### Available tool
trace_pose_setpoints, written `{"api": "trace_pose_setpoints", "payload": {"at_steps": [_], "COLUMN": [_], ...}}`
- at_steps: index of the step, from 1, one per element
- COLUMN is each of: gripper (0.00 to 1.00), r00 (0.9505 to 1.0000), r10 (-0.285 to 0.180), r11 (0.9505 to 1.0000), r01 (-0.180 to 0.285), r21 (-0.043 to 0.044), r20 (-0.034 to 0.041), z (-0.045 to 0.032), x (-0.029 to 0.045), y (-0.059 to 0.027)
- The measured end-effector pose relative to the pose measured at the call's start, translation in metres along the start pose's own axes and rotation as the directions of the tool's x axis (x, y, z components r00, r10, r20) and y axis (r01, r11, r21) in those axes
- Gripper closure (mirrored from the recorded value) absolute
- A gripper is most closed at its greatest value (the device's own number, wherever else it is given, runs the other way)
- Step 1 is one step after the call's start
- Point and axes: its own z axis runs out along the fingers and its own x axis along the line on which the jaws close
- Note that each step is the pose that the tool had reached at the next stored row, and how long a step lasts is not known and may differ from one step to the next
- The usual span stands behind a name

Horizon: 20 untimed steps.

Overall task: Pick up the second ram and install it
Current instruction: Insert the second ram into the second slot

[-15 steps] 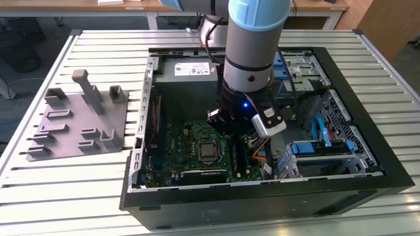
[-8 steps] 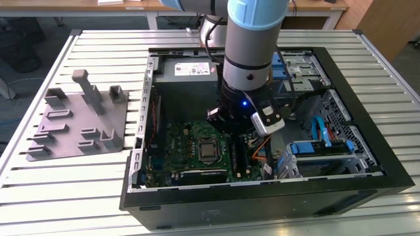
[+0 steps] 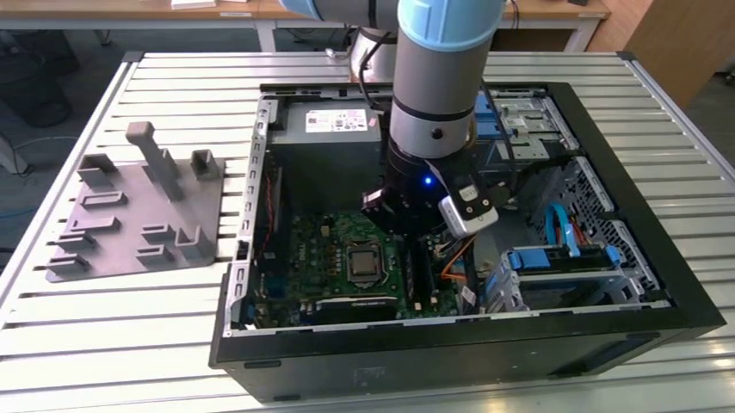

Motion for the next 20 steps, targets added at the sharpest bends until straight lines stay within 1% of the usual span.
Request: {"api": "trace_pose_setpoints", "payload": {"at_steps": [2,7,17,20], "gripper": [0.86,0.86,0.86,0.86], "r00": [1.0000,1.0000,1.0000,1.0000], "r10": [0.001,0.002,0.002,0.002], "r11": [1.0000,1.0000,1.0000,1.0000], "r01": [-0.001,-0.002,-0.002,-0.002], "r21": [0.0022,0.0047,0.0048,0.0069], "r20": [0.0001,0.0000,0.0000,0.0003], "z": [0.0002,0.0020,0.0026,0.0020], "x": [0.0001,0.0002,0.0002,0.0002], "y": [0.0002,0.0020,0.0026,0.0025]}}
